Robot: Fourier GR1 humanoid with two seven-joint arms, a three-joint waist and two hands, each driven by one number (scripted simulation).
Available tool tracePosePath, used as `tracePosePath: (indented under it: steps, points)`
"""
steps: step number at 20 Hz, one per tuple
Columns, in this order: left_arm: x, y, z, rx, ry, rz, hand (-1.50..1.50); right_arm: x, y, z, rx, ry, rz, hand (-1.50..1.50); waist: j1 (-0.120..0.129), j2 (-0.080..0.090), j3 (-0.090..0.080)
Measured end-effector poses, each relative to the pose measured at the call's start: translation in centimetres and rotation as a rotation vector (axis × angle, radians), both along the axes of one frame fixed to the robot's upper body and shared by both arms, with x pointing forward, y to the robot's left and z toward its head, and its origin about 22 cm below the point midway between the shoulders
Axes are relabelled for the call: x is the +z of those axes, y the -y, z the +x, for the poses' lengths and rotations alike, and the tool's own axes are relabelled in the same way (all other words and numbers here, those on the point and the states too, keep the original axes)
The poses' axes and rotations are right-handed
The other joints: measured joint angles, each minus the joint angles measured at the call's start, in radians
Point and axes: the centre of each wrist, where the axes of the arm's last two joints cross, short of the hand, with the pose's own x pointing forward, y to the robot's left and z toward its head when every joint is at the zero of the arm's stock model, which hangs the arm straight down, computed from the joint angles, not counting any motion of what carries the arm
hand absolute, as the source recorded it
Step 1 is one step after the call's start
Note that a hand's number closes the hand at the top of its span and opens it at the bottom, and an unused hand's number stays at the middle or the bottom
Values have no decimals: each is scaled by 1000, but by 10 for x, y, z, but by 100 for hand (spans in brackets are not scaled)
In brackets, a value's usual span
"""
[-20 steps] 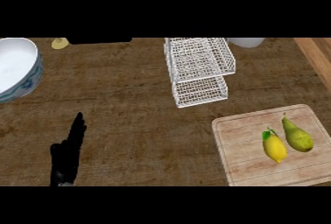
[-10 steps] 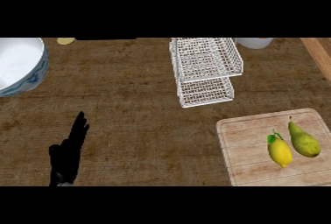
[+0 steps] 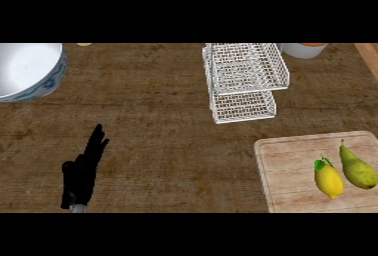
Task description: Pick the lemon from the cutting board and place it in the tiered basket
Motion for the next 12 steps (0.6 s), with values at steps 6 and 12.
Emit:
tracePosePath:
  steps: [6, 12]
  points:
    - [-2, 5, -1, -11, 3, -1, 0, -15, -24, 20, 15, -58, -76, -150, 6, -3, 3]
    - [-4, 6, 0, -7, -2, -8, 0, -39, -39, 36, 16, -167, -146, -150, 7, -3, 4]
